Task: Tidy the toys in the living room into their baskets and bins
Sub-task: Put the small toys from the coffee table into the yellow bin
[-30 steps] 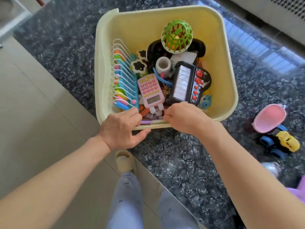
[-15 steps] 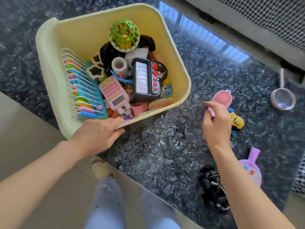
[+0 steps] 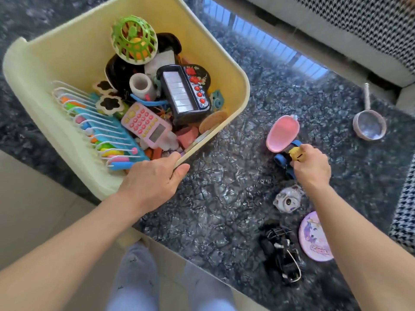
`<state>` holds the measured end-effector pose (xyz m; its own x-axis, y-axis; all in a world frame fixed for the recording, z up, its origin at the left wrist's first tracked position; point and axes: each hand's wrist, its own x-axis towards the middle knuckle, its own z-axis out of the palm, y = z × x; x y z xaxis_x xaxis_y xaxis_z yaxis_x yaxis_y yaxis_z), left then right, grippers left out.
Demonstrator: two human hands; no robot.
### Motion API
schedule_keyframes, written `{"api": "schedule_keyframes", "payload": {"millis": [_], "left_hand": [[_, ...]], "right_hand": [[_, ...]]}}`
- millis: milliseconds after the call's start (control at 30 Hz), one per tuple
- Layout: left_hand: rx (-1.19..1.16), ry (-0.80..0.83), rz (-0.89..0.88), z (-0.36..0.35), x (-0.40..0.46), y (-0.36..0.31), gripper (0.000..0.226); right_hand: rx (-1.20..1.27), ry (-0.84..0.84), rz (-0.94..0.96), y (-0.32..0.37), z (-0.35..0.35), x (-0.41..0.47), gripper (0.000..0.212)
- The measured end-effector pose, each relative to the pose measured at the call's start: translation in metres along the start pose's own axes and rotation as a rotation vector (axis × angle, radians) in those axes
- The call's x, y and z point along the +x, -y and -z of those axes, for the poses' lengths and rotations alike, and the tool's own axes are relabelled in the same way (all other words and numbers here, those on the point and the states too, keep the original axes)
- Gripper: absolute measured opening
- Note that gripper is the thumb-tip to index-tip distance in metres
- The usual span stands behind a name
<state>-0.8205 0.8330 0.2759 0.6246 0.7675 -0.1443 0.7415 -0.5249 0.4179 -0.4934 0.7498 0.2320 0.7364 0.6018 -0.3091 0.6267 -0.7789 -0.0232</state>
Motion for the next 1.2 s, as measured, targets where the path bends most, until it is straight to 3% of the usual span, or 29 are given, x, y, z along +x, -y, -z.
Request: {"api": "schedule_keyframes", "payload": {"millis": [67, 167, 233, 300, 367, 467, 600, 733, 833, 900, 967, 1067, 1133, 1200], "left_hand": [[-0.017, -0.012, 0.015, -0.001, -0.001, -0.001, 0.039], [-0.051, -0.015, 0.041, 0.002, -0.004, -0.002, 0.03], [-0.038, -0.024, 0.048, 0.003, -0.006, -0.003, 0.031], [-0.029, -0.012, 0.062, 0.004, -0.006, -0.004, 0.031], [-0.054, 0.01, 0.101, 0.006, -0.005, -0.004, 0.03], [-0.08, -0.019, 0.144, 0.011, -0.007, -0.004, 0.036], [0.028, -0.102, 0.065, 0.009, -0.011, 0.001, 0.042], [0.109, -0.221, 0.057, 0.004, -0.012, 0.005, 0.036], [0.031, -0.28, 0.058, -0.002, -0.011, 0.006, 0.039], [-0.029, -0.277, 0.074, -0.004, -0.011, 0.006, 0.039], [-0.068, -0.254, 0.088, -0.006, -0.01, 0.006, 0.039], [-0.085, -0.236, 0.096, -0.006, -0.009, 0.008, 0.039], [-0.074, -0.255, 0.092, -0.004, -0.01, 0.007, 0.039], [-0.058, -0.266, 0.081, -0.001, -0.009, 0.006, 0.038]], "right_hand": [[0.117, -0.127, 0.025, 0.003, 0.011, -0.009, 0.044], [0.491, -0.356, 0.107, 0.025, 0.045, -0.029, 0.05], [0.72, -0.407, 0.194, 0.053, 0.078, -0.046, 0.049], [0.869, -0.336, 0.325, 0.092, 0.107, -0.063, 0.042], [0.896, -0.153, 0.489, 0.136, 0.119, -0.077, 0.037], [0.746, 0.117, 0.67, 0.202, 0.104, -0.092, 0.04], [0.53, 0.252, 0.778, 0.267, 0.06, -0.101, 0.056], [0.424, 0.315, 0.781, 0.285, 0.03, -0.101, 0.057], [0.475, 0.314, 0.772, 0.269, 0.03, -0.097, 0.05], [0.625, 0.116, 0.806, 0.245, 0.036, -0.092, 0.036], [0.751, -0.189, 0.808, 0.212, 0.041, -0.081, 0.024], [0.797, -0.549, 0.612, 0.154, 0.041, -0.053, 0.023], [0.757, -0.512, 0.388, 0.123, 0.04, -0.031, 0.029], [0.583, -0.258, 0.169, 0.096, 0.028, -0.005, 0.035]]}}
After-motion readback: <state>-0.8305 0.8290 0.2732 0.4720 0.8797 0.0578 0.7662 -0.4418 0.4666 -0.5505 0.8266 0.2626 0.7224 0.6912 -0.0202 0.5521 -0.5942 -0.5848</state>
